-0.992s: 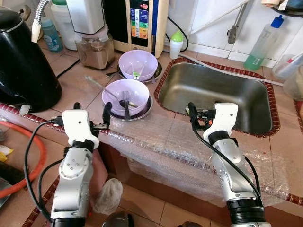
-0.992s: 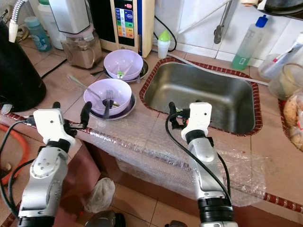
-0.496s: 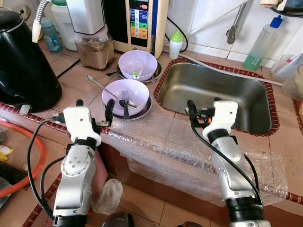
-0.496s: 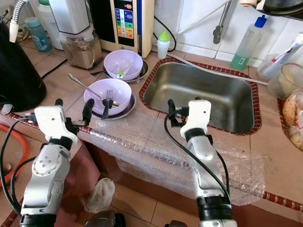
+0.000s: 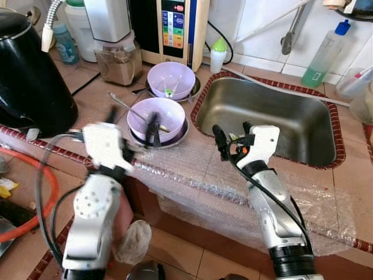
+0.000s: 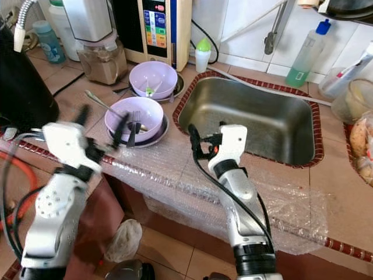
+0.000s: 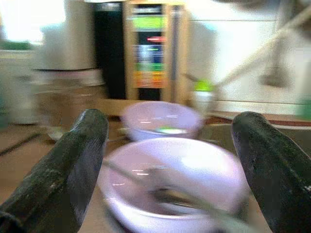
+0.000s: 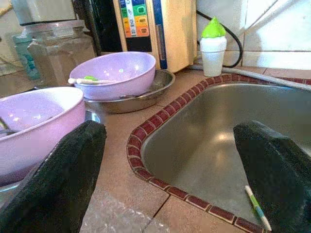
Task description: Kitchen organization
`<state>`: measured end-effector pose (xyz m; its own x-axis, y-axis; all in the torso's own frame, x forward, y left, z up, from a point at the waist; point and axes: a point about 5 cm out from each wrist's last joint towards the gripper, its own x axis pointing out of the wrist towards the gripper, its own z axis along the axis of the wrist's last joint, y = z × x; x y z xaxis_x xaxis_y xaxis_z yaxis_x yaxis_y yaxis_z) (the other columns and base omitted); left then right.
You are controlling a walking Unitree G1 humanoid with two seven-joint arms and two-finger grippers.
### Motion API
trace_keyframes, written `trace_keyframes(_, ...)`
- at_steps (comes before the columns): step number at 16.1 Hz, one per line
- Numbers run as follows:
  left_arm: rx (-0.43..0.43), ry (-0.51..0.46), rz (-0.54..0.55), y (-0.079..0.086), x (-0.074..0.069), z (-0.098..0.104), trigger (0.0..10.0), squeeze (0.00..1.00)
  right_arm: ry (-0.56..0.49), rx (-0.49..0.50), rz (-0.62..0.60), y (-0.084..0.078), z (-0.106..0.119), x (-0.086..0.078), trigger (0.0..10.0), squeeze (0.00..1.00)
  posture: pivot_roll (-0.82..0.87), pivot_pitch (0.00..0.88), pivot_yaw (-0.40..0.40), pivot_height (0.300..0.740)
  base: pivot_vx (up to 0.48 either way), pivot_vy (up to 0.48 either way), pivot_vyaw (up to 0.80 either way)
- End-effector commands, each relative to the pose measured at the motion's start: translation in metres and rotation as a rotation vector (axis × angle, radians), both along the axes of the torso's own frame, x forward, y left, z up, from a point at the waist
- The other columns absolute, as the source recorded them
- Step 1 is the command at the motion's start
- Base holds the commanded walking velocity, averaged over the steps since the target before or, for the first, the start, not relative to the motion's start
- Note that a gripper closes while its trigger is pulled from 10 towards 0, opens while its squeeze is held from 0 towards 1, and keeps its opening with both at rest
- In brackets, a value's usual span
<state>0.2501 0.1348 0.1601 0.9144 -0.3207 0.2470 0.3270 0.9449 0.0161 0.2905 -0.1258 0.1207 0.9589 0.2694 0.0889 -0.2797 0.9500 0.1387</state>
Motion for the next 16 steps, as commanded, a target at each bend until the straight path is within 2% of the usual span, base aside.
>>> trace_keyframes(1,0.004,-0.011,-0.046,-0.001,-0.003,0.004,10.0,0.0,0.005,0.004,-0.009,-0.007,-0.002,0.0,10.0,0.0,0.04,0.001,0.013,0.74,0.0,0.0,0.0)
trace_keyframes(4,0.058,0.005,-0.192,-0.005,-0.013,0.005,10.0,0.0,0.021,-0.013,0.002,-0.009,-0.006,0.001,10.0,0.0,0.04,0.002,0.003,0.74,0.0,0.0,0.0)
trace_keyframes(6,0.128,0.045,-0.261,-0.006,-0.017,-0.006,10.0,0.0,0.028,-0.023,0.008,-0.008,-0.009,0.002,10.0,0.0,0.05,0.0,0.001,0.74,0.0,0.0,0.0)
trace_keyframes(8,0.166,0.076,-0.287,-0.004,-0.018,-0.012,10.0,0.0,0.03,-0.027,0.017,-0.007,-0.01,0.002,10.0,0.0,0.05,0.0,0.001,0.74,0.0,0.0,0.0)
trace_keyframes(11,0.22,0.067,-0.277,-0.002,-0.014,-0.013,10.0,0.0,0.032,-0.037,0.055,-0.004,-0.012,0.001,10.0,0.0,0.05,0.0,0.001,0.74,0.0,0.0,0.0)
trace_keyframes(12,0.26,0.059,-0.267,-0.002,-0.011,-0.016,4.5,0.0,0.041,-0.024,0.134,0.003,-0.012,-0.004,10.0,0.0,0.04,0.004,0.001,0.74,0.0,0.0,0.0)
trace_keyframes(13,0.296,0.048,-0.27,-0.004,-0.01,-0.02,0.0,0.0,0.054,-0.029,0.197,0.007,-0.015,-0.008,10.0,0.0,0.04,0.004,0.001,0.74,0.0,0.0,0.0)
trace_keyframes(16,0.307,0.068,-0.255,-0.002,-0.005,-0.032,0.0,0.0,0.075,-0.02,0.307,0.009,-0.017,-0.018,10.0,0.0,0.03,0.013,0.005,0.74,0.0,0.0,0.0)
